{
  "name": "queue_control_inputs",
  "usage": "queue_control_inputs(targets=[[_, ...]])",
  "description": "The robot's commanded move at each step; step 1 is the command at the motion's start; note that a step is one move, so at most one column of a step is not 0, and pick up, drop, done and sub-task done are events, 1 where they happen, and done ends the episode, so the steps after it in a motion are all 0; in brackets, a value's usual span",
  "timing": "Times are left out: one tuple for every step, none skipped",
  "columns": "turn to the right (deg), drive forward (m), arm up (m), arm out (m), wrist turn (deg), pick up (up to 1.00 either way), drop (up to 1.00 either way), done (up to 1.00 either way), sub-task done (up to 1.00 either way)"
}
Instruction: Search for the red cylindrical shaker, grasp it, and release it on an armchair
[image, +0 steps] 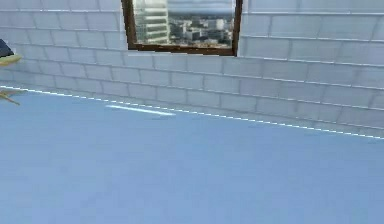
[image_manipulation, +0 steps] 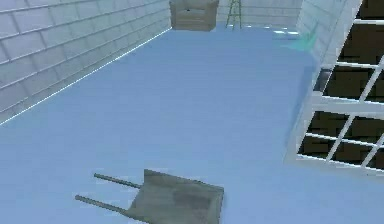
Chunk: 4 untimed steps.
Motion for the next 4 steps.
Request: queue_control_inputs(targets=[[-45.0,0.00,0.00,0.00,0.0,0.00,0.00,0.00,0.00],[-24.0,0.00,0.00,0.00,0.0,0.00,0.00,0.00,0.00],[0.0,0.65,0.00,0.00,0.0,0.00,0.00,0.00,0.00],[-24.0,0.00,0.00,0.00,0.0,0.00,0.00,0.00,0.00]])
